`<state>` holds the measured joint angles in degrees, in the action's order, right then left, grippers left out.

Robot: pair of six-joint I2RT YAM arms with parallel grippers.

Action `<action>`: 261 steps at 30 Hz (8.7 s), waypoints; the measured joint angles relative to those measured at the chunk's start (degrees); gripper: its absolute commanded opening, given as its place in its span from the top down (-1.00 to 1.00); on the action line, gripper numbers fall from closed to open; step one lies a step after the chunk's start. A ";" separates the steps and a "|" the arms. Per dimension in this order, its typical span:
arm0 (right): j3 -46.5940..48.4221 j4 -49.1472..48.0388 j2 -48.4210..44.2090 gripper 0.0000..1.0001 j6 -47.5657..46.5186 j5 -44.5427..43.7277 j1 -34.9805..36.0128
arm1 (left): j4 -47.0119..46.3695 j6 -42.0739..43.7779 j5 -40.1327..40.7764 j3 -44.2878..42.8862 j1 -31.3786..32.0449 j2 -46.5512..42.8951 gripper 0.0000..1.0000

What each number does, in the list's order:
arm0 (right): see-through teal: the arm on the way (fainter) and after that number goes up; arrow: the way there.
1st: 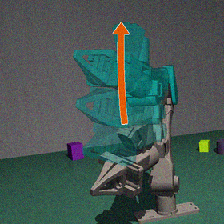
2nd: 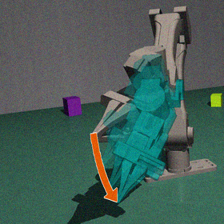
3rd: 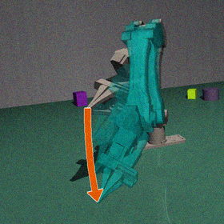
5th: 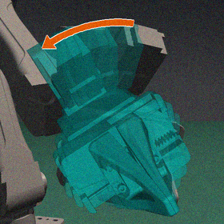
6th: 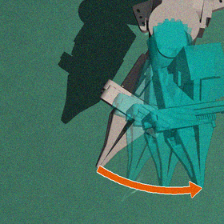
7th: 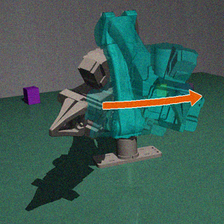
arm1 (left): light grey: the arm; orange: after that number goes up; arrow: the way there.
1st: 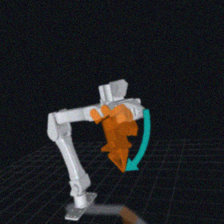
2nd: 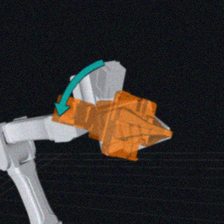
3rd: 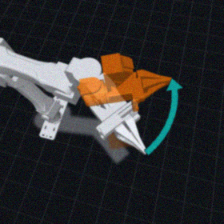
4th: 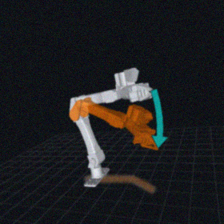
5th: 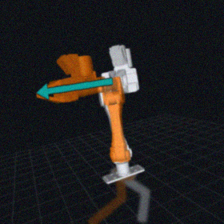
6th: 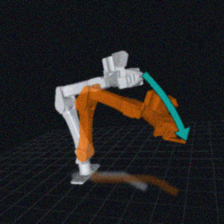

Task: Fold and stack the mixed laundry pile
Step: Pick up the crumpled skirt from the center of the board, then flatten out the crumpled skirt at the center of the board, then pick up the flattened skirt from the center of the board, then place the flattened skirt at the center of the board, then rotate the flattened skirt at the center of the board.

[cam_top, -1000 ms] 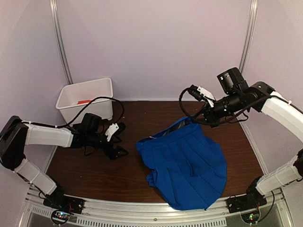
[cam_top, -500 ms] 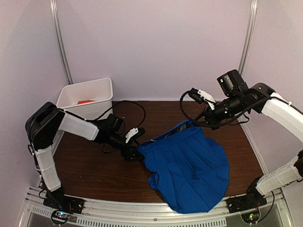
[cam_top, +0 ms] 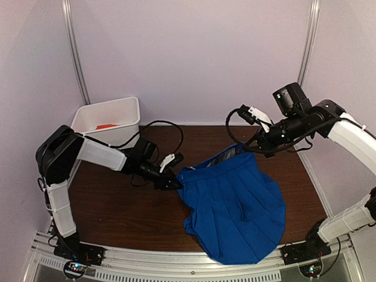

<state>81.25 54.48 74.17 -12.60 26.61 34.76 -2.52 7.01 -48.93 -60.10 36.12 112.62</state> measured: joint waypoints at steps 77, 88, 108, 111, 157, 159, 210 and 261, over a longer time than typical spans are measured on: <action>1.14 -20.46 34.21 -0.07 29.27 10.82 -19.10 | 33.16 -26.95 34.38 -19.10 0.37 -2.80 -0.31; 1.03 -23.32 36.72 -0.24 27.67 12.61 -25.90 | 29.55 -29.16 32.89 -31.34 -6.36 9.22 -0.32; 5.31 -23.54 46.49 -0.29 26.21 18.47 -26.43 | 21.88 -31.34 23.26 -29.70 -12.41 15.93 1.00; 6.14 -24.81 49.24 -0.25 26.93 20.06 -26.45 | 21.51 -31.32 22.29 -29.70 -13.05 16.28 1.00; 10.67 -22.38 4.22 1.00 28.68 11.15 -19.19 | 27.34 -14.51 24.48 -36.81 -4.50 -26.14 1.00; 10.78 -19.98 0.17 1.00 28.46 9.01 -15.65 | 27.17 -13.73 24.37 -33.97 -3.19 -30.93 1.00; -8.39 -15.85 38.14 0.35 22.38 9.57 -19.69 | 39.45 -24.06 37.00 -27.12 3.06 8.90 0.17; -14.62 -19.58 18.12 -0.01 35.78 12.46 -4.70 | 40.26 -20.61 36.22 -43.69 -6.58 14.03 -0.15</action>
<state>66.63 34.89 92.29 23.18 39.07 30.06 37.74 -13.61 -12.71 -103.79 29.54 126.65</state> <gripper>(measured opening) 0.459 0.566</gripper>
